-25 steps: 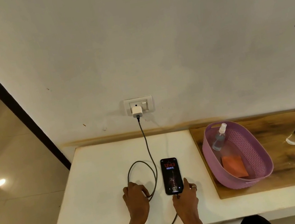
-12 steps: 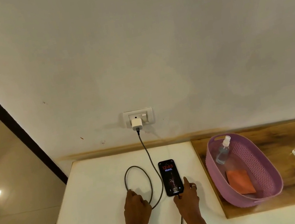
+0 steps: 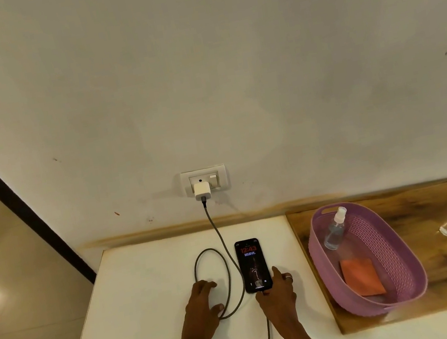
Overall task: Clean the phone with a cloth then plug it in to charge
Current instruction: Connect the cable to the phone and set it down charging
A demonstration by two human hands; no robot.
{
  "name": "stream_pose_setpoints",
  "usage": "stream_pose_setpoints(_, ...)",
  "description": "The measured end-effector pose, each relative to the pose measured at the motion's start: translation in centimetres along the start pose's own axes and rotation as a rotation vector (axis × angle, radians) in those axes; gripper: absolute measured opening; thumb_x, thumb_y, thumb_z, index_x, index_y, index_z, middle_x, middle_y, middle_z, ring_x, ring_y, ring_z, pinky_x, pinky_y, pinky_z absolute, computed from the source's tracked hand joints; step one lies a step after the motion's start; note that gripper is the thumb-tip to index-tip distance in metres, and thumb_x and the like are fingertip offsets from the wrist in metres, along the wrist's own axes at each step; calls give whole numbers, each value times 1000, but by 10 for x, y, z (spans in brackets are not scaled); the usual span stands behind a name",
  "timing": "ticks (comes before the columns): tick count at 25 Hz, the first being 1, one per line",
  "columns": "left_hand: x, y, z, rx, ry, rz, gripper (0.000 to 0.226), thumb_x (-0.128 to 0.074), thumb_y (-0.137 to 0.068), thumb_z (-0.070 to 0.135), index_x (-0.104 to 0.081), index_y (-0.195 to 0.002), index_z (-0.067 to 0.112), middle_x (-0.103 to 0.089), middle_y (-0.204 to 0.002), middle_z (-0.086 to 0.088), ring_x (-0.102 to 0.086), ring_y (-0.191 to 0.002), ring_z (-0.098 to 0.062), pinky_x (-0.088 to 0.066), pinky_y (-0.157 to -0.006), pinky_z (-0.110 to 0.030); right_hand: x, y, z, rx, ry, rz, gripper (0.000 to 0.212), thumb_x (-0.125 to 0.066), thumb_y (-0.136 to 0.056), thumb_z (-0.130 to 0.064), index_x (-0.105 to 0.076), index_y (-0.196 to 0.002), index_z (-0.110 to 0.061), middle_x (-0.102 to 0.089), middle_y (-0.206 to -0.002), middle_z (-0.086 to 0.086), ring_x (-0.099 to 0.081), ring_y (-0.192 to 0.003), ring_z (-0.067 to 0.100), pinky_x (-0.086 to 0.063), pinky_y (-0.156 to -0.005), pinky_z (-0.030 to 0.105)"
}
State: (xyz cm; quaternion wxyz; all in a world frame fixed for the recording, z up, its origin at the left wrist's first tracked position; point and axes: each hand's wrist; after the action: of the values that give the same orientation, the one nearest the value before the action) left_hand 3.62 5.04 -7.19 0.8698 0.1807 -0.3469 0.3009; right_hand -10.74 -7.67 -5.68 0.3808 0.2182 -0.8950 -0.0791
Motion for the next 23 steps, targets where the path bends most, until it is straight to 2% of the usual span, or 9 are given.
stream_pose_setpoints(2, -1, -2, 2, -17, -13, -31, 49, -74, -84, 10, -55, -129, 20, -42, -142, 4, -48, -132, -19, -37, -105, -19, 1, 0, -1, 1, 6, 2, 70, -72, -82, -20, -36, -141, -13, -40, -138, 13, -52, -120, 24, -45, -102, 36)
stream_pose_setpoints(8, 2, 5, 4, -56, -44, -3, 47, -72, -86, 14, -57, -130, 18, -32, -157, -1, -36, -144, -21, -35, -112, -26, 6, 5, -3, 32, 36, -14, 74, -73, -82, -21, -32, -143, -13, -37, -139, 14, -54, -120, 25, -47, -99, 33)
stream_pose_setpoints(11, 5, 7, 5, -46, -61, 18, 47, -72, -88, 16, -57, -132, 19, -28, -160, -2, -27, -149, -23, -34, -118, -35, 9, 5, -3, 29, 46, -35, 79, -73, -83, -25, -28, -146, -15, -35, -141, 14, -53, -123, 26, -46, -100, 33)
stream_pose_setpoints(14, 8, 8, 3, -21, -48, 36, 45, -70, -89, 14, -57, -131, 18, -27, -160, -4, -28, -148, -25, -34, -118, -37, 14, 7, -1, 29, 67, -38, 80, -71, -84, -30, -26, -148, -15, -33, -145, 15, -48, -128, 28, -43, -104, 35)
stream_pose_setpoints(19, 14, 11, 3, 0, -71, 43, 41, -63, -93, 9, -56, -132, 15, -23, -162, -7, -13, -153, -26, -28, -120, -41, 21, 12, 6, 21, 85, -45, 76, -66, -88, -31, -23, -150, -18, -29, -151, 15, -44, -133, 30, -40, -107, 38)
stream_pose_setpoints(23, 15, 14, 3, 4, -71, 27, 38, -59, -94, 6, -57, -131, 12, -25, -161, -9, -22, -151, -28, -33, -118, -42, 25, 17, 8, 22, 90, -44, 74, -64, -90, -33, -23, -150, -19, -27, -153, 14, -41, -136, 31, -41, -107, 39)
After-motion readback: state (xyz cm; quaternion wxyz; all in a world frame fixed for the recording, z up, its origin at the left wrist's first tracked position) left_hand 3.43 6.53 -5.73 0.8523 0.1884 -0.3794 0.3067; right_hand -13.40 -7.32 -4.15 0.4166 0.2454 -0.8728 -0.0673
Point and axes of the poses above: each hand's wrist, its own y-axis away from the middle knuckle, its own x-axis out of the back of the hand, z = x × y
